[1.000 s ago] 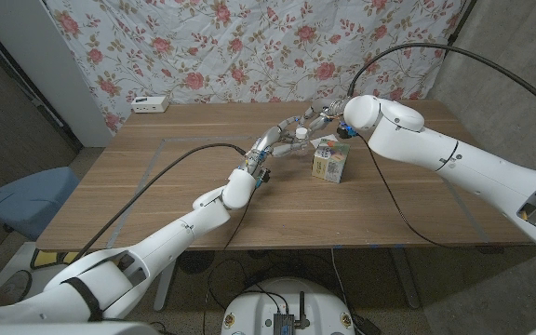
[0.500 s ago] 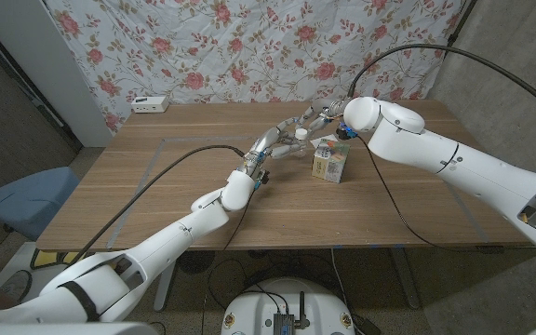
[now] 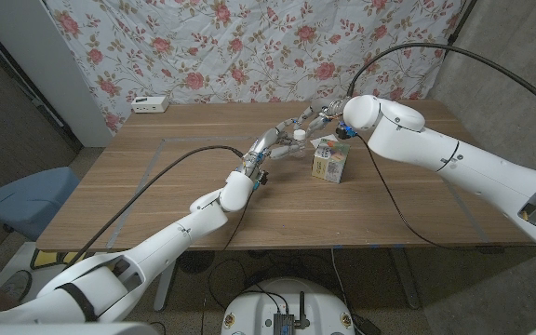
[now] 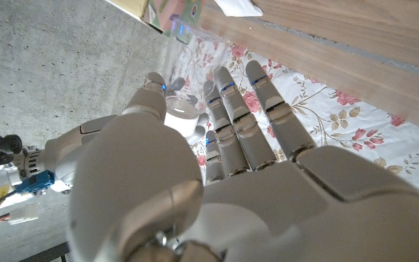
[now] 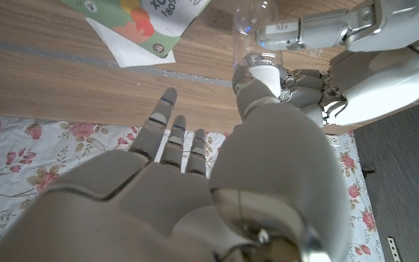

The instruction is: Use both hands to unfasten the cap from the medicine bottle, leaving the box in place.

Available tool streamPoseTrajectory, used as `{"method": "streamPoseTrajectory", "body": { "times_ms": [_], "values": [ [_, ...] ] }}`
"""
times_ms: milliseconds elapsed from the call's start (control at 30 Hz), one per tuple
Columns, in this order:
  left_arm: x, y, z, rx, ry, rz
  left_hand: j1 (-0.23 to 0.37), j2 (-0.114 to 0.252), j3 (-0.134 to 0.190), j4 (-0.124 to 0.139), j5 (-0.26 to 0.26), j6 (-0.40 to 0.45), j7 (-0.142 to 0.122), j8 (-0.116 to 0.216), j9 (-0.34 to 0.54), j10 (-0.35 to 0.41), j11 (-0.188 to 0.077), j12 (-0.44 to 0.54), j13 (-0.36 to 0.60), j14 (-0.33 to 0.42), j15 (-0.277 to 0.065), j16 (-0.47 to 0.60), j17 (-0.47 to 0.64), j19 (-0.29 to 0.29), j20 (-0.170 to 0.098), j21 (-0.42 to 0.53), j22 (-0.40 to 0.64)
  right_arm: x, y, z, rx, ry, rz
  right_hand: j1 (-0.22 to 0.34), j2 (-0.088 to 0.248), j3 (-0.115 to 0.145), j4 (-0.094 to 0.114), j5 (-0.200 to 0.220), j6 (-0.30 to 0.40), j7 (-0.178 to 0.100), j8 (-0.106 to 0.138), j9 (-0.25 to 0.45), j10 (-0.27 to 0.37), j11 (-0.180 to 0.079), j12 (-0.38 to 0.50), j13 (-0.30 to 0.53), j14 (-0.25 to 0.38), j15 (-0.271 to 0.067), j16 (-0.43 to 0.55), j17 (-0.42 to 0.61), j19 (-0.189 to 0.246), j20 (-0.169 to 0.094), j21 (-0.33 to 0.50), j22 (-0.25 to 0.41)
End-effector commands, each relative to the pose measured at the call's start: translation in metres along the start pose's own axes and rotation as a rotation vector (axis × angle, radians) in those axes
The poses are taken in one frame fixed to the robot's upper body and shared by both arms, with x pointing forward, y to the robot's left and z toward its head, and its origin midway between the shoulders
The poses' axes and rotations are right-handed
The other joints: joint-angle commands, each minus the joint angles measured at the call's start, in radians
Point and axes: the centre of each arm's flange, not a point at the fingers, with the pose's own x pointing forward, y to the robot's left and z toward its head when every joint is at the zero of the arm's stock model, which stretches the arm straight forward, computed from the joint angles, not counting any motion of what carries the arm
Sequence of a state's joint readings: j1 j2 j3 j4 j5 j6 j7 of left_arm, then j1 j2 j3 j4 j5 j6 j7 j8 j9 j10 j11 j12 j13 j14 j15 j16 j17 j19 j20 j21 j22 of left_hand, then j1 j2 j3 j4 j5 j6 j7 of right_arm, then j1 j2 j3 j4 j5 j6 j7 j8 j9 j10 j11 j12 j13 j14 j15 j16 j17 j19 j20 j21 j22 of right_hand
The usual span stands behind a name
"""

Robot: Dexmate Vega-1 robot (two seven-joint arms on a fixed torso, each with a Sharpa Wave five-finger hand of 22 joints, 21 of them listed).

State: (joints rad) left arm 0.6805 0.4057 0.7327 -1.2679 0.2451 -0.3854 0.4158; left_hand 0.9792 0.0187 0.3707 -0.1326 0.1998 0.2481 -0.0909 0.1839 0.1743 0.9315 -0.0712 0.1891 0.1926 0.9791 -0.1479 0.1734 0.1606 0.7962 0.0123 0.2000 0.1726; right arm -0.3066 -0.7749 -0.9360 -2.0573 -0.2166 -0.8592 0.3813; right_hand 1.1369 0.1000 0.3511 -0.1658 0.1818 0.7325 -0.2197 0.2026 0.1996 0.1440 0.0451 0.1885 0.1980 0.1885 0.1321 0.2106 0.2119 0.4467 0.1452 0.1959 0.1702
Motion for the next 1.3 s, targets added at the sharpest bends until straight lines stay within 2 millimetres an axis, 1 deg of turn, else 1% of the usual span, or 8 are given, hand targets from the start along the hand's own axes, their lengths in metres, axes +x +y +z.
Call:
{"method": "streamPoseTrajectory", "body": {
  "times_ms": [33, 200, 300, 433, 767, 900, 1067, 1300],
  "values": [
    [0.0, 0.0, 0.001, -0.002, -0.004, -0.002, -0.002, 0.009, 0.009, -0.002, 0.005, 0.004, -0.005, 0.003, 0.003, 0.063, -0.054, 0.008, 0.004, 0.009, -0.043, 0.002, 0.003, -0.002, 0.002, 0.0, 0.003, -0.002, 0.0, 0.002, -0.008, 0.003, 0.024, 0.004, -0.008, -0.009, 0.0, 0.001, -0.038, 0.0, -0.017, -0.002, -0.015, 0.001, -0.003, 0.001, -0.013, 0.006, -0.003, 0.004, -0.013, 0.002, -0.003, 0.005],
    [0.0, -0.001, 0.001, -0.003, -0.007, -0.002, -0.002, 0.008, 0.01, -0.003, 0.005, 0.005, -0.006, 0.003, 0.003, 0.064, -0.054, 0.008, 0.004, 0.007, -0.043, 0.001, 0.002, -0.002, 0.001, 0.0, 0.003, -0.003, -0.001, 0.002, -0.012, 0.012, 0.04, 0.005, -0.012, -0.015, 0.002, 0.002, -0.099, 0.0, -0.031, -0.005, -0.04, 0.007, -0.004, 0.002, -0.03, 0.015, -0.006, 0.004, -0.025, 0.009, -0.004, 0.005],
    [0.0, -0.001, 0.001, -0.003, -0.008, 0.0, -0.002, 0.008, 0.011, -0.003, 0.005, 0.003, -0.005, 0.003, 0.003, 0.064, -0.053, 0.008, 0.004, 0.005, -0.041, 0.001, 0.003, -0.003, 0.002, 0.0, 0.003, -0.003, -0.002, 0.002, -0.015, 0.015, 0.047, 0.003, -0.015, -0.019, 0.004, 0.002, -0.123, 0.001, -0.034, -0.006, -0.048, 0.009, -0.003, 0.002, -0.035, 0.021, -0.006, 0.004, -0.029, 0.013, -0.004, 0.005],
    [0.0, -0.001, 0.001, -0.002, -0.008, 0.003, -0.002, 0.008, 0.012, -0.004, 0.005, 0.003, -0.006, 0.003, 0.003, 0.064, -0.053, 0.008, 0.004, 0.007, -0.041, 0.002, 0.003, -0.002, 0.003, 0.0, 0.003, -0.004, -0.004, 0.001, -0.014, 0.019, 0.057, -0.007, -0.028, -0.03, 0.007, 0.003, -0.177, 0.001, -0.037, -0.008, -0.065, 0.018, -0.003, 0.002, -0.046, 0.028, -0.008, 0.003, -0.036, 0.018, -0.004, 0.005],
    [-0.001, -0.001, 0.002, 0.001, -0.009, 0.011, -0.002, 0.006, 0.013, -0.005, 0.005, 0.0, -0.008, 0.001, 0.003, 0.066, -0.054, 0.009, 0.004, 0.011, -0.048, 0.003, 0.002, -0.002, 0.002, 0.0, 0.003, -0.007, -0.012, -0.003, -0.001, 0.039, 0.081, -0.034, -0.045, -0.049, 0.017, 0.007, -0.242, 0.001, -0.035, -0.008, -0.092, 0.038, -0.002, 0.003, -0.063, 0.048, -0.011, 0.001, -0.047, 0.029, -0.005, 0.005],
    [-0.001, -0.001, 0.002, 0.005, -0.012, 0.011, -0.001, 0.006, 0.015, -0.006, 0.005, -0.002, -0.007, 0.001, 0.003, 0.065, -0.054, 0.008, 0.004, 0.01, -0.05, 0.002, 0.002, -0.003, 0.001, 0.0, 0.003, -0.008, -0.015, -0.006, 0.014, 0.037, 0.09, -0.049, -0.049, -0.058, 0.023, 0.009, -0.271, 0.003, -0.035, -0.007, -0.105, 0.051, -0.003, 0.003, -0.069, 0.056, -0.011, 0.001, -0.054, 0.033, -0.006, 0.004],
    [0.0, 0.0, 0.002, 0.01, -0.016, 0.013, 0.0, 0.005, 0.016, -0.007, 0.006, -0.004, -0.007, 0.0, 0.003, 0.065, -0.055, 0.008, 0.004, 0.007, -0.05, 0.0, 0.002, -0.004, 0.0, -0.001, 0.003, -0.01, -0.019, -0.009, 0.041, 0.025, 0.095, -0.062, -0.051, -0.063, 0.028, 0.01, -0.285, 0.002, -0.032, -0.006, -0.109, 0.062, -0.001, 0.003, -0.072, 0.063, -0.011, 0.001, -0.056, 0.037, -0.005, 0.004],
    [0.001, 0.001, 0.003, 0.017, -0.022, 0.016, 0.003, 0.004, 0.018, -0.009, 0.006, -0.006, -0.007, 0.0, 0.003, 0.064, -0.053, 0.007, 0.004, 0.006, -0.051, 0.0, 0.001, -0.006, -0.002, -0.001, 0.003, -0.013, -0.023, -0.012, 0.068, 0.015, 0.091, -0.098, -0.058, -0.081, 0.041, 0.013, -0.285, 0.062, -0.018, -0.004, -0.107, 0.092, 0.006, 0.003, -0.072, 0.077, -0.008, 0.001, -0.058, 0.042, -0.003, 0.005]
  ]
}}
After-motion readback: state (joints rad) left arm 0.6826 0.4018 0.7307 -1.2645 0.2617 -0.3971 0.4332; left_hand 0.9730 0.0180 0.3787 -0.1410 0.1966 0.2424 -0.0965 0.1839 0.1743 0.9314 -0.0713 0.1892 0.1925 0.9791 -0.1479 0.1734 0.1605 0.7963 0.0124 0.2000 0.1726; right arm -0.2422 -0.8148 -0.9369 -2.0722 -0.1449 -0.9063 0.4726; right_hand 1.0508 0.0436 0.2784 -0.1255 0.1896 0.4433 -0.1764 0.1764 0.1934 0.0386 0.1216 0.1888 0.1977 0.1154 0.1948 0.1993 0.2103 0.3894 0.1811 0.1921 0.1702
